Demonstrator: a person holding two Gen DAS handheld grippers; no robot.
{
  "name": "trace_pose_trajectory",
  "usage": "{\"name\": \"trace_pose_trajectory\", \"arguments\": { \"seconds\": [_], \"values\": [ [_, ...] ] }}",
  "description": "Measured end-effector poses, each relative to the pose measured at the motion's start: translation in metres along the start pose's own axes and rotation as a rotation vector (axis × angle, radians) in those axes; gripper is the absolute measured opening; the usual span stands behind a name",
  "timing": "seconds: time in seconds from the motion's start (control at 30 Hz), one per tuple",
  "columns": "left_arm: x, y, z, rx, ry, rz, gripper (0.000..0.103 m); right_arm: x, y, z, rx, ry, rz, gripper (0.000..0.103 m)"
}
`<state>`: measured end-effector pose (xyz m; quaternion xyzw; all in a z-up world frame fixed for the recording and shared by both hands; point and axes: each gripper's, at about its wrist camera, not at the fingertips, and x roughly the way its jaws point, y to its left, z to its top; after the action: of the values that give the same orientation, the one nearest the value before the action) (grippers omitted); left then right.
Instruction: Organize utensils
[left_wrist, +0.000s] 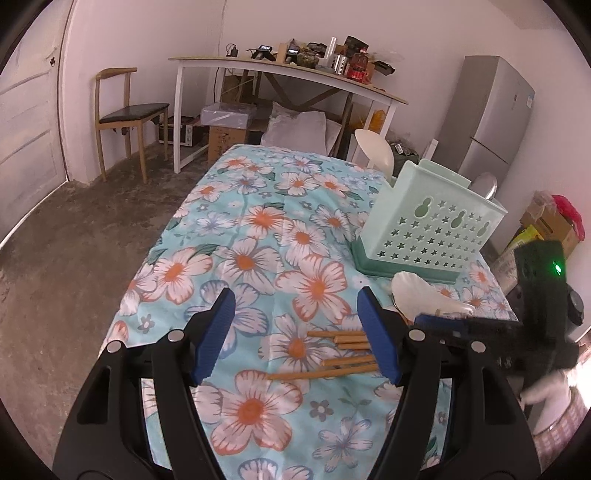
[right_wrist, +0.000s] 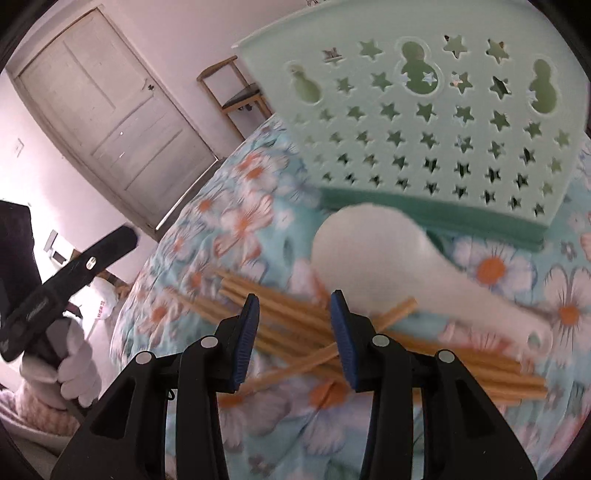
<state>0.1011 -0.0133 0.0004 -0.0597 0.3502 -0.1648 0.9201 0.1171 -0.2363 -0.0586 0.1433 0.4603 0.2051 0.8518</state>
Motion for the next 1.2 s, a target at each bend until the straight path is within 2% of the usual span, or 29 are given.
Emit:
{"name": "trace_pose_trajectory", "arguments": {
  "seconds": [0.17, 0.6, 0.73, 0.87, 0.97, 1.1, 1.2],
  "values": [
    [0.008, -0.004, 0.0, 0.001, 0.012, -0.015, 0.065, -0.009, 0.005, -0.016, 0.026, -0.022, -0.006, 0.039],
    [0.024, -0.018, -0.005, -0.013, 0.058, -0.059, 0.065, -0.033, -0.012, -0.038, 0.118, -0.047, -0.021, 0.039],
    [0.027, -0.022, -0.004, -0.008, 0.063, -0.062, 0.065, -0.046, -0.013, -0.034, 0.104, -0.096, -0.053, 0.039],
    [0.03, -0.022, -0.004, -0.018, 0.066, -0.059, 0.065, -0.05, 0.001, -0.019, -0.032, -0.133, -0.157, 0.039],
    [0.03, -0.021, -0.005, -0.024, 0.063, -0.052, 0.065, -0.041, 0.017, -0.008, -0.194, -0.131, -0.269, 0.039],
    [0.028, -0.016, -0.005, -0.019, 0.055, -0.04, 0.065, -0.013, 0.039, -0.005, -0.459, -0.081, -0.449, 0.039],
    [0.027, -0.012, -0.003, -0.018, 0.042, -0.034, 0.065, 0.005, 0.05, -0.009, -0.604, -0.029, -0.518, 0.039]
  ]
}}
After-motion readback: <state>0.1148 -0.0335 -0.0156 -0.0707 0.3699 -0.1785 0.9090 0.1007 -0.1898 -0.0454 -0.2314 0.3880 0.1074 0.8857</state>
